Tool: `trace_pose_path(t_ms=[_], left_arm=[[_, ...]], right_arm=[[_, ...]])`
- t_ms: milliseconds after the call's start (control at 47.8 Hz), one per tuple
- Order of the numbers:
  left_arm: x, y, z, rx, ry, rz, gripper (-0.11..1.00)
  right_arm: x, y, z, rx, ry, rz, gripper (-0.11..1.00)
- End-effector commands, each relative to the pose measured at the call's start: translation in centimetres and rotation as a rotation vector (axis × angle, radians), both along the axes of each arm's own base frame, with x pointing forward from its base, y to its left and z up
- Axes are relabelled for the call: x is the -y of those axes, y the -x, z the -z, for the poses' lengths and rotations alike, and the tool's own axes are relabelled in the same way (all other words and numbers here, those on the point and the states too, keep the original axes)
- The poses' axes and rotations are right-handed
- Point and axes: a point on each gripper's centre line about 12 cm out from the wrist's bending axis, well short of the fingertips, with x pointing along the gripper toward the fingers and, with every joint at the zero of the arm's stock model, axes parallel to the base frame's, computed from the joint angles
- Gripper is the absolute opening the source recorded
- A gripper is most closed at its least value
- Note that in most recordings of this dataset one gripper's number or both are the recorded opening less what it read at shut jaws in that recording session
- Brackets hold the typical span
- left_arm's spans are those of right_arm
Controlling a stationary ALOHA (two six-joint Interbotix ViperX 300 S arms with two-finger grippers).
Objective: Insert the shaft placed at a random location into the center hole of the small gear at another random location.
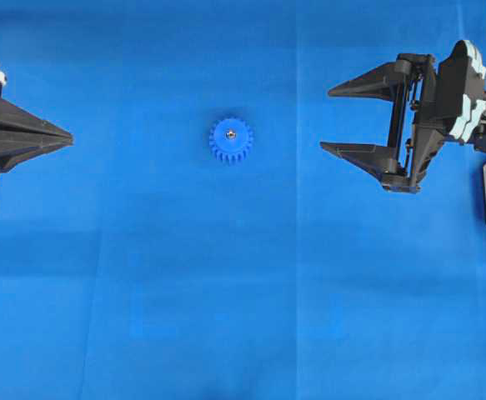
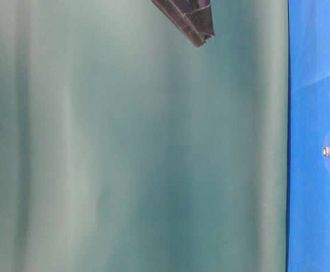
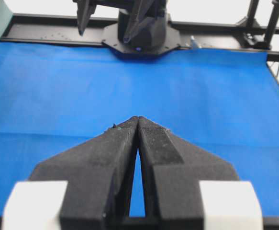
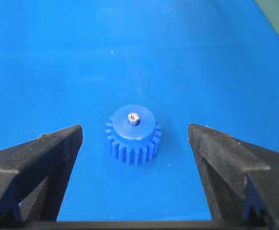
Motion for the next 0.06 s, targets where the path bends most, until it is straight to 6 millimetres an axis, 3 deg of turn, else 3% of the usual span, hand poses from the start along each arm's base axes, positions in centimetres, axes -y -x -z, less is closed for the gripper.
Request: trace_pose_path(t_ms=[0,42], left_arm=[[-0.02,-0.11,-0.37,0.011,-0.001,-0.001,0.00],[-0.03,-0.11,-0.37,0.011,0.000,-0.001,0.00]], right_arm=[[-0.02,-0.09,-0.48,0.017,-0.001,0.000,0.83],[-0.02,-0.09,-0.48,0.017,-0.001,0.000,0.83]])
